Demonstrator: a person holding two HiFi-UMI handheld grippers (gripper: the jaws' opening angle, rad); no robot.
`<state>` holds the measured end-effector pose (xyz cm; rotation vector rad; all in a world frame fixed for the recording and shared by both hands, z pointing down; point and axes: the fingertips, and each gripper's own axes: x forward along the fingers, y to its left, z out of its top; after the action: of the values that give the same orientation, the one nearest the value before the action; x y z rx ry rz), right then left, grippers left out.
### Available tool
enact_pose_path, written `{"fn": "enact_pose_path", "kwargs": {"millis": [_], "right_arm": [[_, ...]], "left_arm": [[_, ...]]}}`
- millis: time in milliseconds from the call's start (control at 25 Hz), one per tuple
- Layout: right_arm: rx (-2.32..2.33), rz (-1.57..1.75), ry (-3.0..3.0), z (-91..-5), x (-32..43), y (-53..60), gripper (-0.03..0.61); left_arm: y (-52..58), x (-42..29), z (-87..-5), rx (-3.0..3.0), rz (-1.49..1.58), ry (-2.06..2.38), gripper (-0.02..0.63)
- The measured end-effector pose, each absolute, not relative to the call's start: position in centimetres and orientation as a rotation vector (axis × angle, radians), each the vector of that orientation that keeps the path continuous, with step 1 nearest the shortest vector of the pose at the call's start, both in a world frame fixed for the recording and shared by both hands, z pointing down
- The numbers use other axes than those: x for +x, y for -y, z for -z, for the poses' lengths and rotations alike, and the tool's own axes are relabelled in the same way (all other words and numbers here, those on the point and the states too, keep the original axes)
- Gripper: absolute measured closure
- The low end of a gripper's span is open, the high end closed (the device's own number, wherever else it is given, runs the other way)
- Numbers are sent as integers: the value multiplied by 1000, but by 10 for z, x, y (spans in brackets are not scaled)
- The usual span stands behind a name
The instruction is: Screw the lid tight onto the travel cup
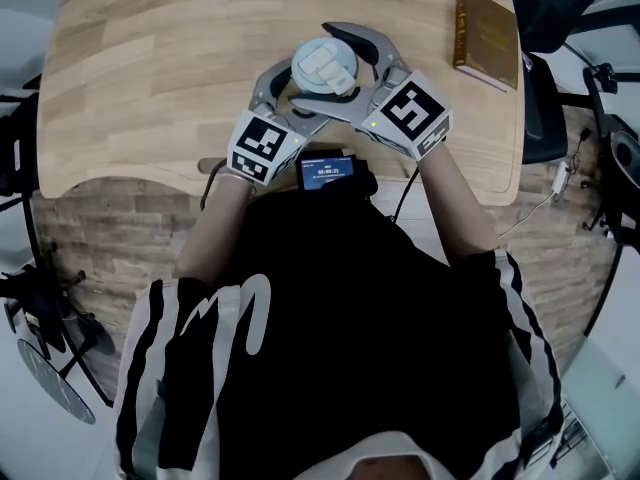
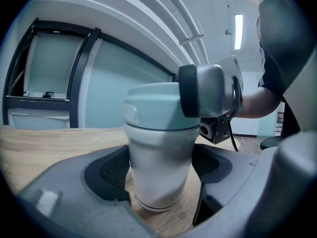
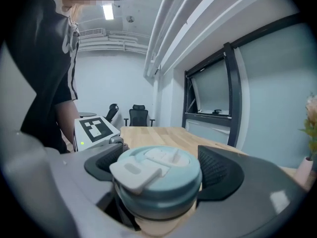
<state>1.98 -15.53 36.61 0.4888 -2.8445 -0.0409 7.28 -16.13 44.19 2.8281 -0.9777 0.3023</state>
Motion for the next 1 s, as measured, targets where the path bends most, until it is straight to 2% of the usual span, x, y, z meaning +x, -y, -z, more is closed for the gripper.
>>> {"fn": "enact_pose_path", "kwargs": {"millis": [1000], "right_arm": [[1142,-87,2538,-372,31,173,117]], "left_arm": [[161,73,-444,2844,-325,894,213]]}}
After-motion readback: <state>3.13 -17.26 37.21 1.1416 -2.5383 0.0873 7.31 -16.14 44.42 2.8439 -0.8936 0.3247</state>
